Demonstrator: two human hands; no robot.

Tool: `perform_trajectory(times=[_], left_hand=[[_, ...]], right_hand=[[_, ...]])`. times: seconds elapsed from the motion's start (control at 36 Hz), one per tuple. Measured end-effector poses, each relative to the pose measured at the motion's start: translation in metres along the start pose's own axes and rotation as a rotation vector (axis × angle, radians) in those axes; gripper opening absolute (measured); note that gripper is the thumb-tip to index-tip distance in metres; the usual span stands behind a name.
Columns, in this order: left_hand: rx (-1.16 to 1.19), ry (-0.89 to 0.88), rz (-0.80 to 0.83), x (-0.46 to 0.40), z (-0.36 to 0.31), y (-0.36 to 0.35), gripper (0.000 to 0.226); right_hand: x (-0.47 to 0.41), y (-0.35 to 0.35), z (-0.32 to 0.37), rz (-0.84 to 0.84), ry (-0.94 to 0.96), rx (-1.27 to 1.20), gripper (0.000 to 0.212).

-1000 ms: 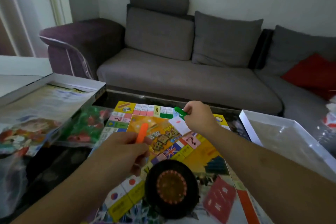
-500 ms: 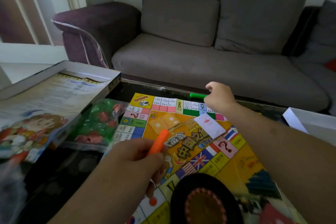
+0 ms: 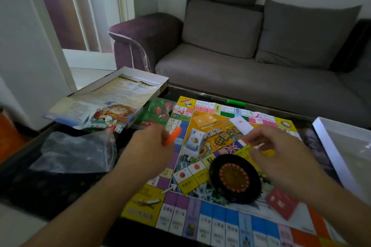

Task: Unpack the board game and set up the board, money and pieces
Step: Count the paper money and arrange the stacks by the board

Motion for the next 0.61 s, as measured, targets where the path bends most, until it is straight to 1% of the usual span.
perform_trajectory(times=[0.06,0.08,0.17,0.22,0.31,0.36,0.42,0.44,0.5,0.56,0.61], left_hand=[[-0.096,0.038,-0.063,-0.007,0.019,0.007,0.031],[-0.134,0.075,-0.084,-0.009,0.03,0.01,0.036],[-0.221,0.16,-0.098,-0.016,0.061,0.015,0.037],[-0.286,0.194,-0.055,-0.017,0.072,0.013,0.037],[-0.308,0.231,0.028,-0.012,0.07,0.007,0.029],[-0.356,0.22,0.023,-0.009,0.061,0.008,0.028],[-0.416,0.173,-0.028,-0.009,0.05,0.009,0.032],[-0.41,0.139,-0.065,-0.009,0.044,0.01,0.03],[-0.336,0.068,-0.116,-0.009,0.032,0.011,0.022],[-0.237,0.026,-0.102,-0.011,0.023,0.011,0.015],[-0.183,0.007,-0.047,-0.013,0.016,0.01,0.015]], right_hand=[[0.025,-0.01,0.011,0.05,-0.01,0.013,0.026],[0.036,-0.015,0.015,0.067,-0.012,0.025,0.025],[0.056,-0.032,0.02,0.128,-0.032,0.066,0.026],[0.06,-0.04,0.022,0.17,-0.042,0.068,0.026],[0.058,-0.049,0.027,0.222,-0.042,0.075,0.024],[0.049,-0.053,0.031,0.234,-0.049,0.09,0.022],[0.035,-0.056,0.039,0.237,-0.045,0.106,0.021],[0.025,-0.058,0.043,0.243,-0.039,0.114,0.023],[0.003,-0.064,0.05,0.281,-0.045,0.129,0.036],[-0.021,-0.074,0.053,0.327,-0.045,0.161,0.063],[-0.045,-0.087,0.053,0.373,-0.026,0.238,0.092]])
Point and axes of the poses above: each hand's wrist, its own x-axis away from the middle knuckle, its own y-axis out of the back of the hand, z = x × y, the point moved 4 cm from there along -x, towards the middle knuckle, and after that the axes turned 2 degrees about z, right-handed, at the moved point
